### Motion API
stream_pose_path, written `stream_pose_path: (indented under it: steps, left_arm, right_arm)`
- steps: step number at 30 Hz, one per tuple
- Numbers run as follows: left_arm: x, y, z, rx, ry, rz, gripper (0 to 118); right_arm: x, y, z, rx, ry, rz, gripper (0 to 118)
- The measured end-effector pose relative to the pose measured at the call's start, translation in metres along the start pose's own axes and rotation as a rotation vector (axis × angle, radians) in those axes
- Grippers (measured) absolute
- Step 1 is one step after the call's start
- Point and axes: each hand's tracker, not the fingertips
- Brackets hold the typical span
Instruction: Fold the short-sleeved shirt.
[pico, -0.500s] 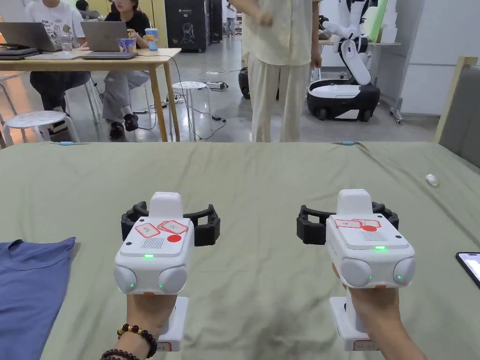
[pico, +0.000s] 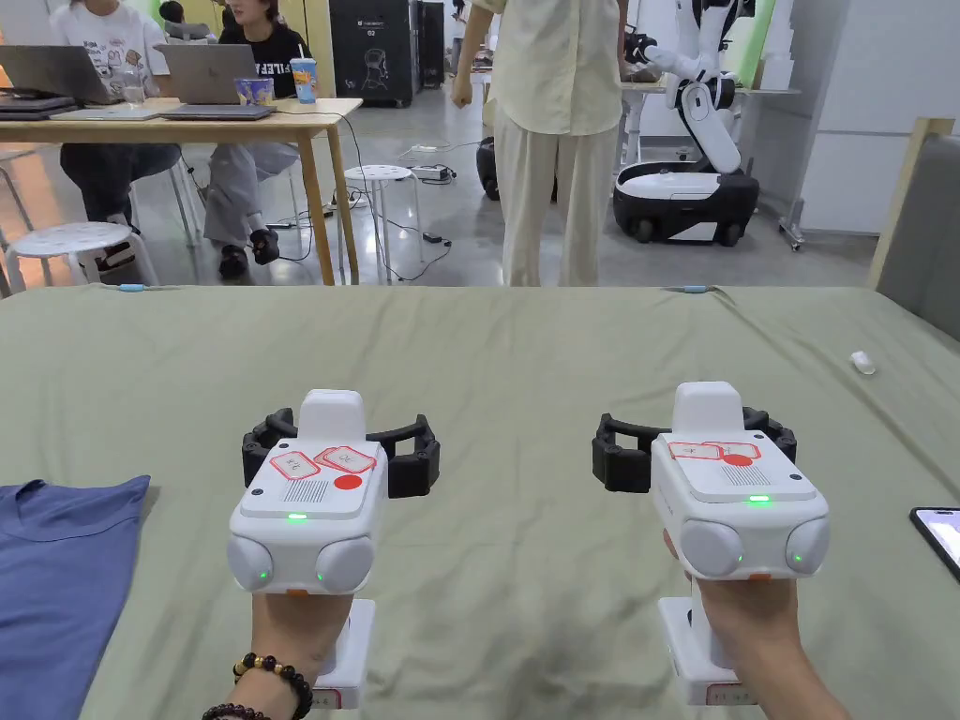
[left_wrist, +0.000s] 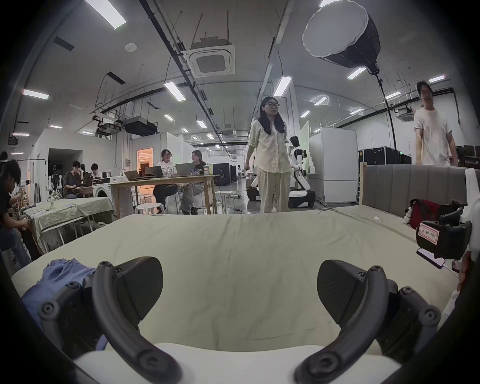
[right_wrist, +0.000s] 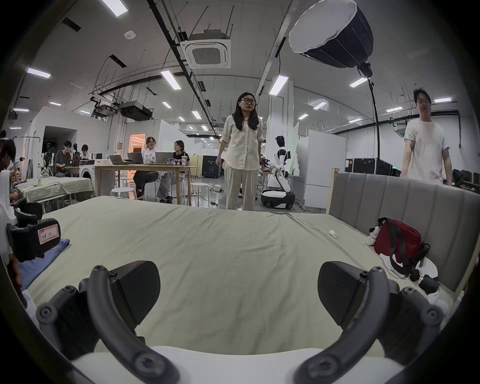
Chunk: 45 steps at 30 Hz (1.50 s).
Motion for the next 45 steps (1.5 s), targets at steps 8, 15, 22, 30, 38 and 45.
stream_pose_path:
  steps: [8,15,22,30,38,45]
  left_arm:
    - [0.002,0.004,0.005,-0.02,-0.001,0.017,118]
    - [-0.009,-0.004,-0.011,-0.014,0.001,0.012,118]
    - [-0.004,-0.005,-0.005,-0.002,0.001,0.006,118]
    - [-0.004,-0.005,-0.007,0.0,0.004,0.009,118]
    - [-0.003,-0.008,-0.006,-0.004,0.005,0.009,118]
    - [-0.001,-0.009,-0.007,-0.012,0.003,0.006,118]
  right_arm:
    - [0.002,0.007,0.0,0.022,0.043,0.001,118]
    - [0.0,0.009,0.008,0.017,0.013,0.013,118]
    - [0.001,0.008,0.007,0.018,0.005,0.015,118]
    - [-0.001,0.006,0.006,0.025,0.014,0.018,118]
    - [-0.002,0.002,0.006,0.018,0.009,0.015,118]
    - [-0.002,0.004,0.009,0.021,0.003,0.019,118]
